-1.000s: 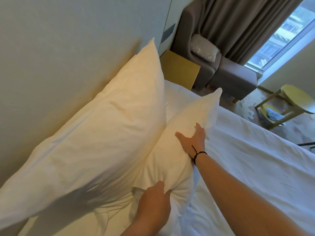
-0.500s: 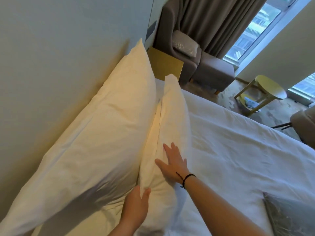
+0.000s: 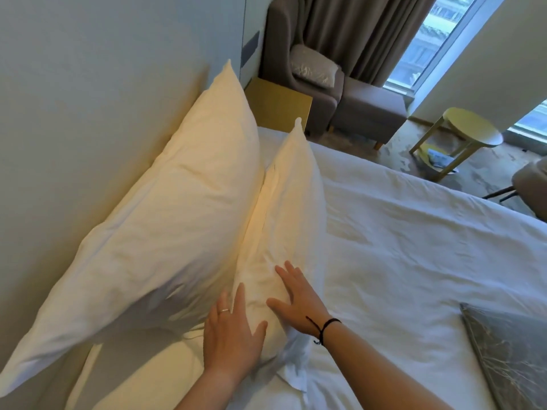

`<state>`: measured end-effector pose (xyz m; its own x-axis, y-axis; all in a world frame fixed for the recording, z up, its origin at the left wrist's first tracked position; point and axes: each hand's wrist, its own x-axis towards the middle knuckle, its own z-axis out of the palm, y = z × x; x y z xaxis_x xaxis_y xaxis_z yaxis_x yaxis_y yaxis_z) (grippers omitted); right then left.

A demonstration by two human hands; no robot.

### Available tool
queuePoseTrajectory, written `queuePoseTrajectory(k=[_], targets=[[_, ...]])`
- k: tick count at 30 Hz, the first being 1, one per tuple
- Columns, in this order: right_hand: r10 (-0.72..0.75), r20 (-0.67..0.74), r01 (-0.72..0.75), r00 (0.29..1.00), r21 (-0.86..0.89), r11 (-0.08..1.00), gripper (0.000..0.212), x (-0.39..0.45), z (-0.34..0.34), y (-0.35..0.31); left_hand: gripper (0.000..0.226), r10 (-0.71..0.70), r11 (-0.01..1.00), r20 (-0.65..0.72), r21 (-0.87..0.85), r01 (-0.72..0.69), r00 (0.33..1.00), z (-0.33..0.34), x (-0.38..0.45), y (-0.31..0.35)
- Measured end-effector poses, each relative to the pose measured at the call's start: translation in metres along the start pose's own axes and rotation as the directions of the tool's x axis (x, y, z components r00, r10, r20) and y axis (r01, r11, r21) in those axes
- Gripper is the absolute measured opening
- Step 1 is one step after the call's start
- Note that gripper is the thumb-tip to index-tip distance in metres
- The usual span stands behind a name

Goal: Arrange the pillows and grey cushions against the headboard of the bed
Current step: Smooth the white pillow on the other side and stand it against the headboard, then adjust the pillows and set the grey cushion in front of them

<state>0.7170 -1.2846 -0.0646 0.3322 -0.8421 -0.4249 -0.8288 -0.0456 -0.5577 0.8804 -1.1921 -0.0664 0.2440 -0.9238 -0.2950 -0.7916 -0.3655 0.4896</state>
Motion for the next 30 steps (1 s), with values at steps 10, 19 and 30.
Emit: queuePoseTrajectory(k=[10,19,30], targets=[[0.202,0.138,-0.243,0.970,0.438,0.866,0.067,-0.087,-0.042,0.171,0.053,0.287,0.945,0.201,0.102,-0.311,0.937,0.086,-0.037,0.152],[0.837,-0.142,-0.572,0.528,0.668,0.475,0.052,-0.325,-0.112,0.515,0.025,0.455,0.762,0.564,0.154,-0.629,0.689,0.239,-0.096,0.346],[0.937,-0.092,-0.764,0.337,0.555,0.329,0.087,-0.394,-0.061,0.638,0.012,0.441,0.775,0.671,0.049,-0.630,0.596,0.335,-0.156,0.449]])
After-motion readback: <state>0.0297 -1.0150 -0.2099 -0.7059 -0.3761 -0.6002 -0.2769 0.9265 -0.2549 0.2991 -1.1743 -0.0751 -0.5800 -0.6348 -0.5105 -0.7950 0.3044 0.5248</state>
